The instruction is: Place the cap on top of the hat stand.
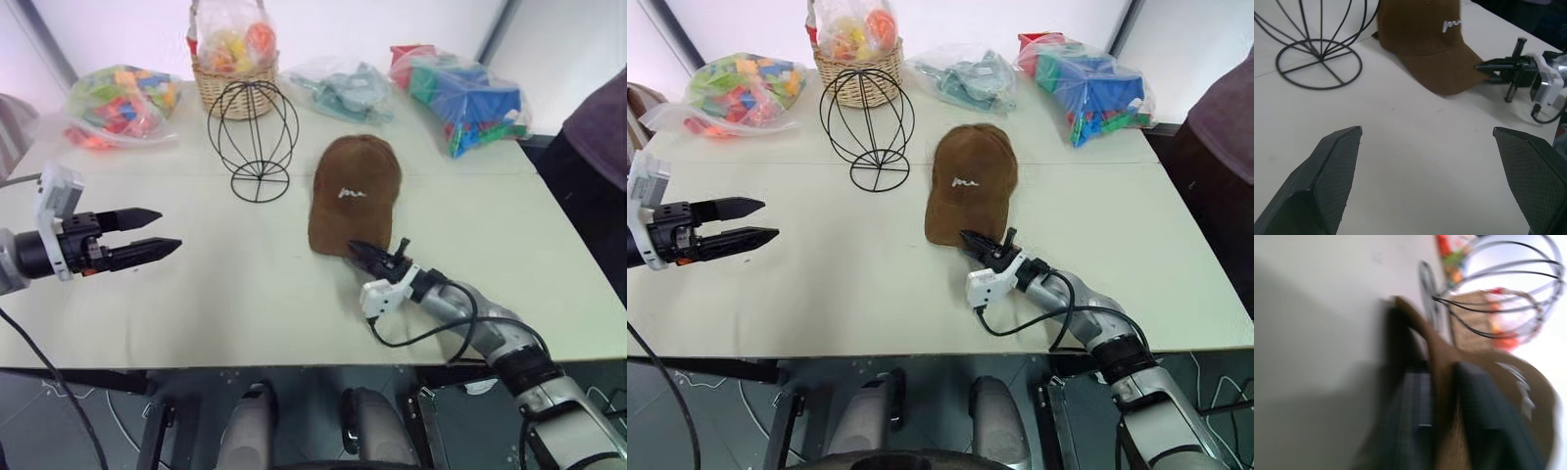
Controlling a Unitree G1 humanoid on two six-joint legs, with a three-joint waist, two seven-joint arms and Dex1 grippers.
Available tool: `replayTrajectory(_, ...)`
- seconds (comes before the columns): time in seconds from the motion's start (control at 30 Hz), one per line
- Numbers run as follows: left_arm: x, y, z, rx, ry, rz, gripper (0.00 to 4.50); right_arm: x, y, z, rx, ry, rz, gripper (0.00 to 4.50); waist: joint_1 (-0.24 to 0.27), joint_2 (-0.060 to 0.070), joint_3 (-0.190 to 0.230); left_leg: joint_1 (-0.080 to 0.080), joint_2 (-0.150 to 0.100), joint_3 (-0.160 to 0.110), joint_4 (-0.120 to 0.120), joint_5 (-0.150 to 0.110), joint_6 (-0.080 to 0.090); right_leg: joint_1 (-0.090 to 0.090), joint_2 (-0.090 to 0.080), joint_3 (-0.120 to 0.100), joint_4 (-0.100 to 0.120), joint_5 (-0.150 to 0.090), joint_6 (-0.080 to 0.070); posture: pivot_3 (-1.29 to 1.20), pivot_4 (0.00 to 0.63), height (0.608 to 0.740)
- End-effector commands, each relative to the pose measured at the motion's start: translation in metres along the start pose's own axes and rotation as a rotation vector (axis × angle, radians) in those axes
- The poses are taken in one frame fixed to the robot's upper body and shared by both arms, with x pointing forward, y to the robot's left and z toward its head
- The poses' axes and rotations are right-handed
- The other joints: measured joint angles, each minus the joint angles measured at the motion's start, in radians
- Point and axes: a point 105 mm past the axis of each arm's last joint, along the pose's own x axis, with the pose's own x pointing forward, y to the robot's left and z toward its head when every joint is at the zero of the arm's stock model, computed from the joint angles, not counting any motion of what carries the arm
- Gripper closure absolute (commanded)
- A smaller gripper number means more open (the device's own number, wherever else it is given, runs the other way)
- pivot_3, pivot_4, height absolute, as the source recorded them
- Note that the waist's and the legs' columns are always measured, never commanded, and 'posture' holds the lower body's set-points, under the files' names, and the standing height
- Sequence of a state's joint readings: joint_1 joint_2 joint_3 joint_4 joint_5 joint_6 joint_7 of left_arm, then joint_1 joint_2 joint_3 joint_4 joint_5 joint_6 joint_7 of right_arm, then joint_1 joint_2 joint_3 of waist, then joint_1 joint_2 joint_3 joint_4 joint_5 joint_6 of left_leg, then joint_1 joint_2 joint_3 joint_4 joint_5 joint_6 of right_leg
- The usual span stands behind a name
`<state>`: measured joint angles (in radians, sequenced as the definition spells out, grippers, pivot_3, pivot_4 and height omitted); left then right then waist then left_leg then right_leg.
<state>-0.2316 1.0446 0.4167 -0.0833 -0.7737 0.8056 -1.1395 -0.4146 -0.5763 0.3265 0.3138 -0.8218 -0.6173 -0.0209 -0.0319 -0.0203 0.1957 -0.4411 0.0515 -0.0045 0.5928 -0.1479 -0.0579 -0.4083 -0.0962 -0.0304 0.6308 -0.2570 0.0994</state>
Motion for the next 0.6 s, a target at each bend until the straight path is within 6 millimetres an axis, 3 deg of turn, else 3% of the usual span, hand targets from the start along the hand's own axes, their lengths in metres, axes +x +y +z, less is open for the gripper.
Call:
replayTrajectory(0.03, -0.006, -0.002, 0.014, 0.04, -0.041, 0.02, 0.0, 0.001, 0.019, 0.003, 0.003, 0.009, 0.048, 4.45, -0.006, -0.001, -0.001, 0.0, 0.0, 0.0, 0.0, 0.0, 0.0, 0.0, 0.0, 0.0, 0.0, 0.0, 0.0, 0.0, 0.15, 0.74)
replayTrajectory(0.23, -0.008, -0.002, 0.013, 0.035, -0.044, 0.037, 0.0, 0.006, 0.016, 0.002, 0.011, 0.02, 0.004, 4.45, -0.014, -0.001, -0.001, 0.0, 0.0, 0.0, -0.001, 0.001, 0.002, 0.0, 0.0, 0.0, 0.0, 0.0, 0.0, 0.0, 0.15, 0.74)
replayTrajectory(0.33, -0.012, -0.001, 0.014, 0.036, -0.046, 0.048, 0.0, 0.01, -0.005, -0.002, 0.066, 0.066, -0.105, 4.45, -0.014, -0.001, -0.001, 0.001, 0.0, 0.0, -0.001, 0.0, 0.0, 0.0, 0.0, 0.0, 0.0, 0.0, 0.0, 0.0, 0.15, 0.74)
replayTrajectory(0.43, -0.02, 0.0, 0.02, 0.04, -0.058, 0.067, 0.0, 0.011, -0.041, -0.018, 0.112, 0.154, -0.255, 4.45, -0.012, -0.001, 0.0, 0.0, 0.0, 0.0, -0.001, 0.0, 0.0, 0.0, 0.0, 0.0, 0.0, 0.0, 0.0, 0.0, 0.15, 0.74)
replayTrajectory(0.6, -0.038, 0.001, 0.04, 0.038, -0.126, 0.096, 0.0, 0.018, -0.145, -0.019, 0.012, 0.139, -0.518, 4.45, -0.01, 0.0, 0.001, -0.003, 0.0, 0.0, -0.001, 0.0, 0.0, -0.003, 0.0, 0.0, 0.0, 0.0, 0.0, 0.0, 0.15, 0.74)
